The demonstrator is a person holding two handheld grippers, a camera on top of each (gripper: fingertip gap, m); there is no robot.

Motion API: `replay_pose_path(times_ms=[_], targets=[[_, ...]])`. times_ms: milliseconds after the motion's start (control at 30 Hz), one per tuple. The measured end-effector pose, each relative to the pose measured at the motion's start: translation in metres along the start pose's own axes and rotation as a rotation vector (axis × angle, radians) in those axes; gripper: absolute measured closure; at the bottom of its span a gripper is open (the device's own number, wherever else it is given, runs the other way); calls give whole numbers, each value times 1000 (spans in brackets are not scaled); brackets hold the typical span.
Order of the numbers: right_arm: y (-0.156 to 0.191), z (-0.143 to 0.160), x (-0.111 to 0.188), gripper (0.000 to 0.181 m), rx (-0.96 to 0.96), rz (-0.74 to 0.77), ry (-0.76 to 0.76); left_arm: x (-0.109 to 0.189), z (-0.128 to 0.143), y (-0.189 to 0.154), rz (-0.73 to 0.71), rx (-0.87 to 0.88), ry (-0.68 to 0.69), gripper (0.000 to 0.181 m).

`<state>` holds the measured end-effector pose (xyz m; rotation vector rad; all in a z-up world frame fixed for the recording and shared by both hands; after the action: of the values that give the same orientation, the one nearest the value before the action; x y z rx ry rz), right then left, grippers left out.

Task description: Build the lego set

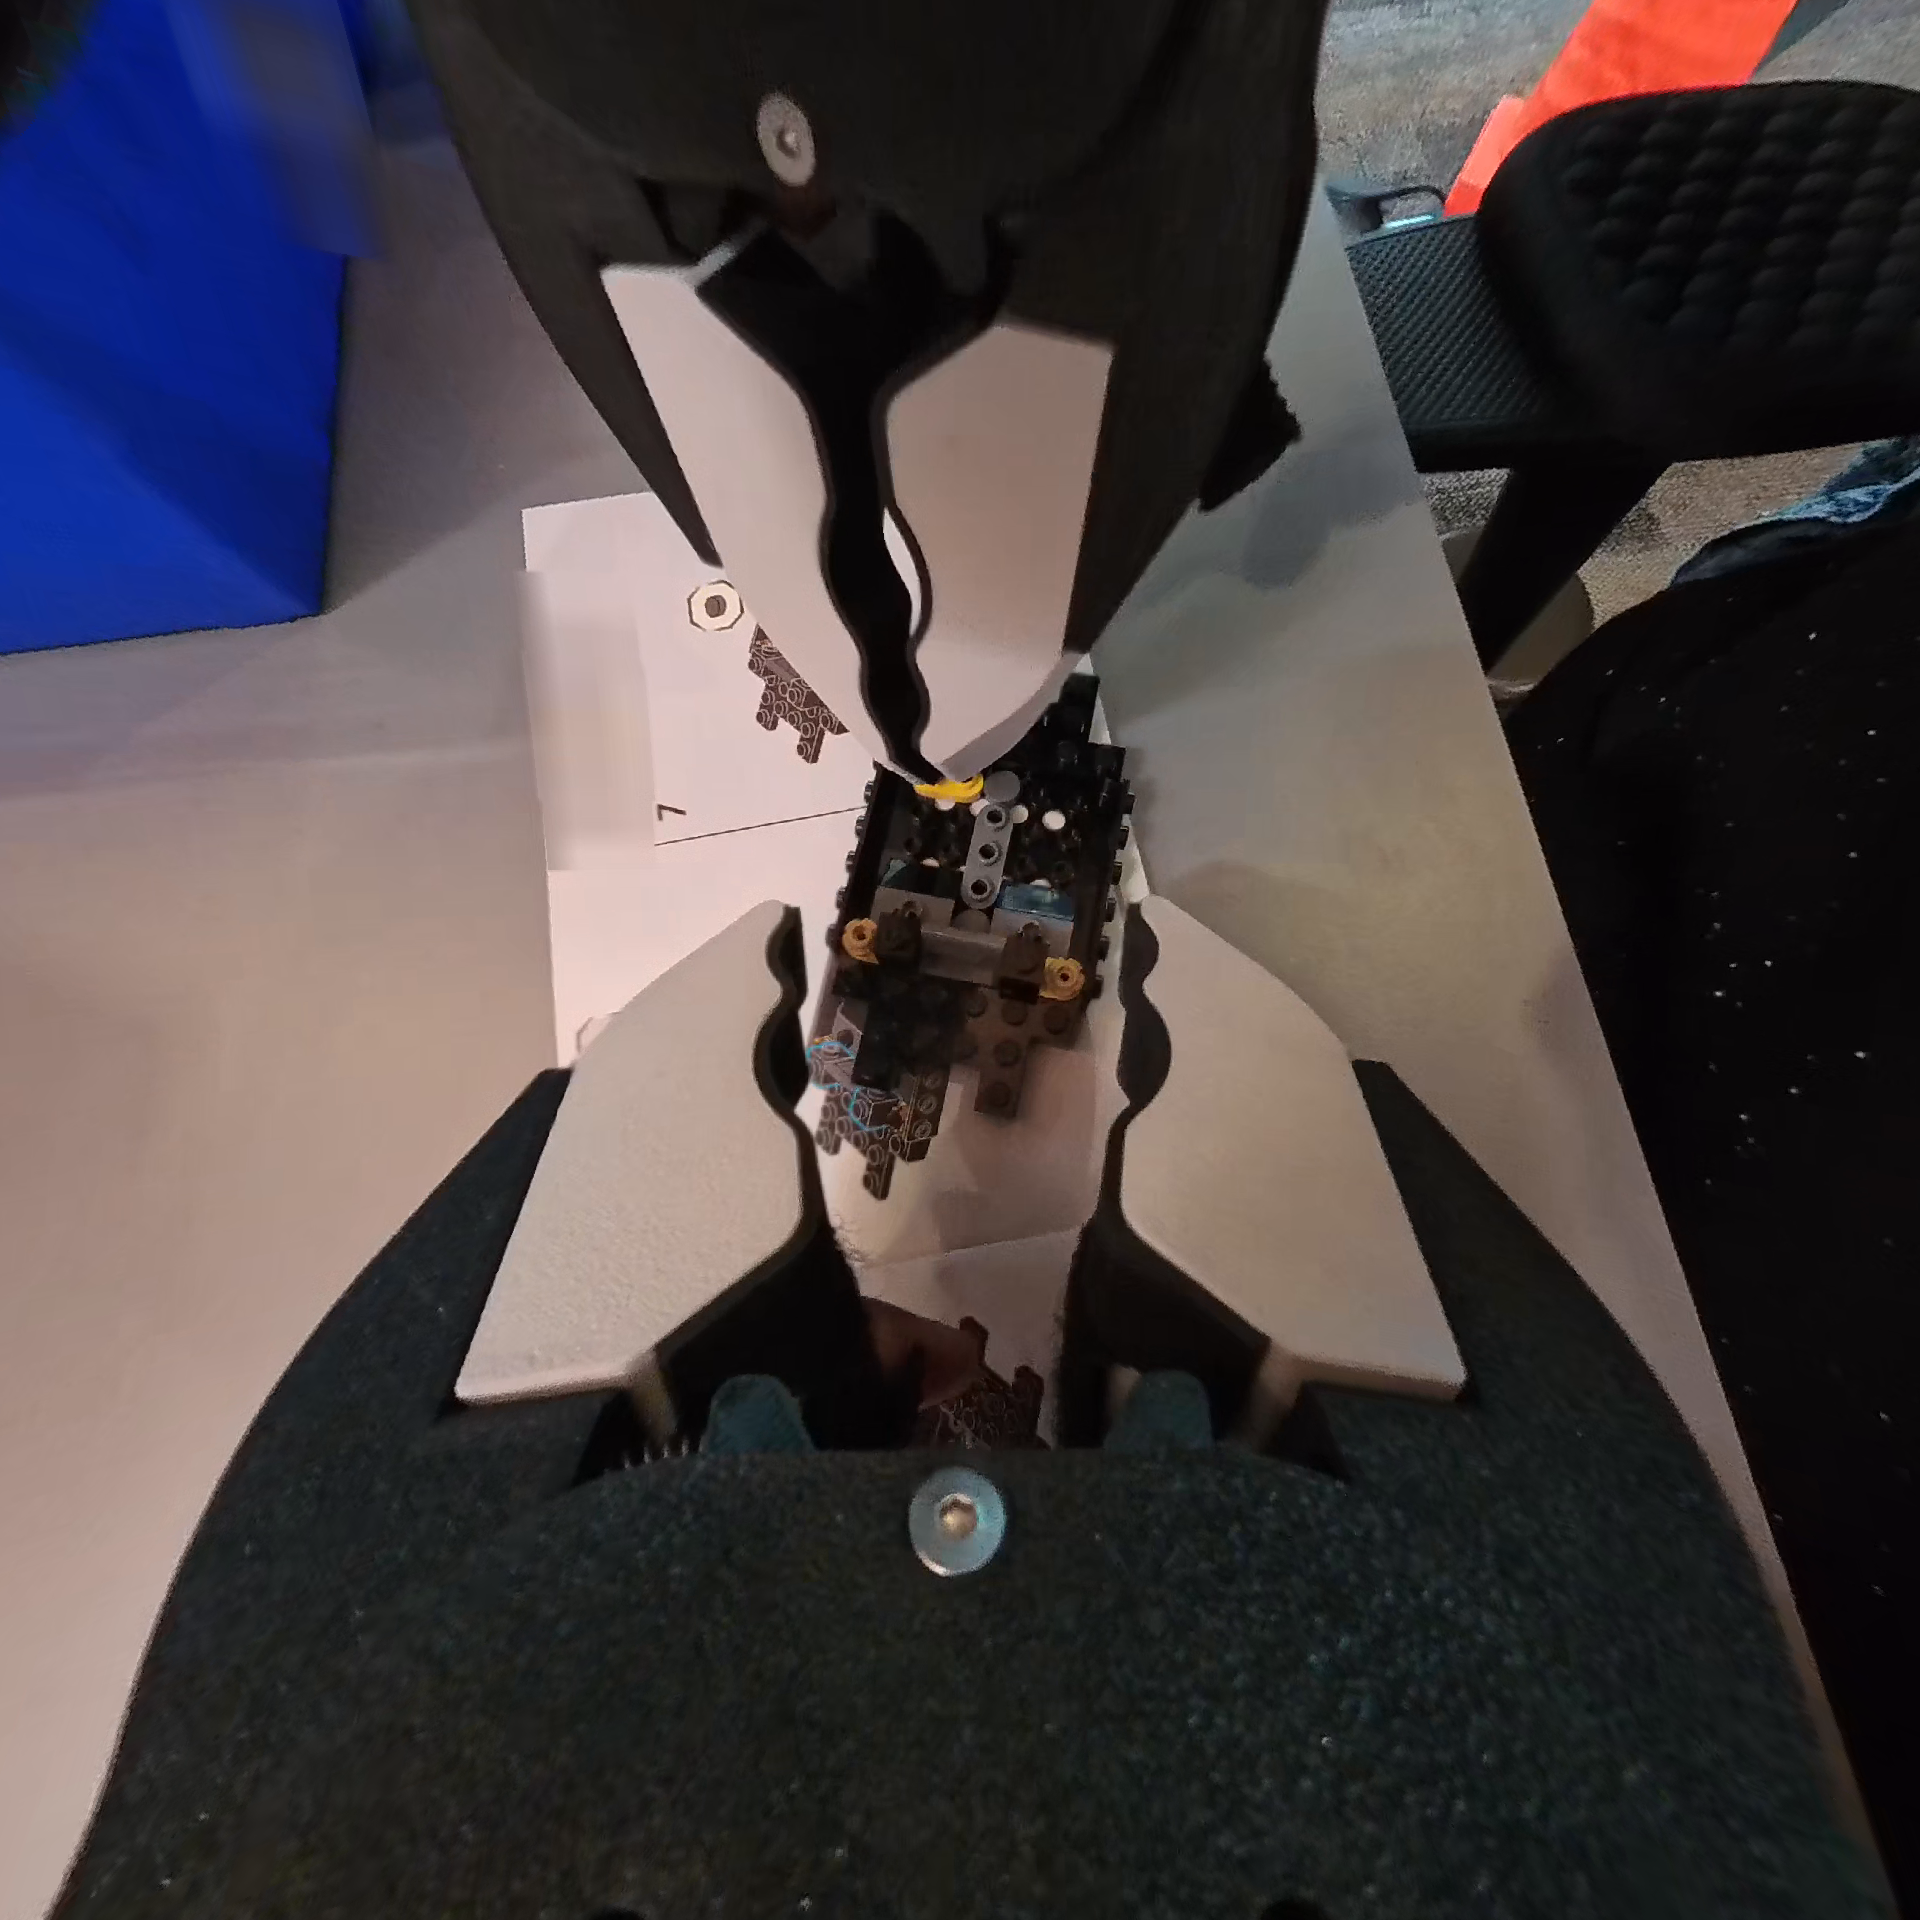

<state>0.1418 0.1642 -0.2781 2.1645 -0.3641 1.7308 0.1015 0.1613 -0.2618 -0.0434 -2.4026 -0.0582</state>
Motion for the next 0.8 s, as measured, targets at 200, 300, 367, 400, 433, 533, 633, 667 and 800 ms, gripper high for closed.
replay_pose_path(times_ms=[200,300,367,400,433,533,633,667,800], targets=[[0,0,0,181,-11,29,27,9,-5,0,0,4,-45,122],[-1,0,0,181,37,45,-4,14,-5,4,-29,3,-44,122],[-4,-3,1,181,22,38,-84,20,-6,6,-57,9,-57,121],[-2,-5,5,181,-8,1,-146,23,-7,7,-72,12,-64,120],[0,-8,13,181,-33,-42,-214,26,-6,9,-87,14,-68,119],[-23,2,45,170,-125,24,-359,34,-3,13,-139,13,-71,119],[-58,34,61,157,-250,149,-378,40,-2,16,-160,17,-83,119],[-59,39,61,159,-260,131,-405,41,-2,17,-162,19,-86,119],[-47,53,41,160,-123,69,-364,39,-1,12,-122,23,-108,119]])
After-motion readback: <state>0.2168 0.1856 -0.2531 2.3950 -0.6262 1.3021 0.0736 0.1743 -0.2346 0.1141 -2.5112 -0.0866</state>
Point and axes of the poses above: each gripper's, where its closed fingertips meet, x back along the fingers, z out of its underside, y = z × x across the jaws, the point moved 1 cm from there along x, back along the fingers
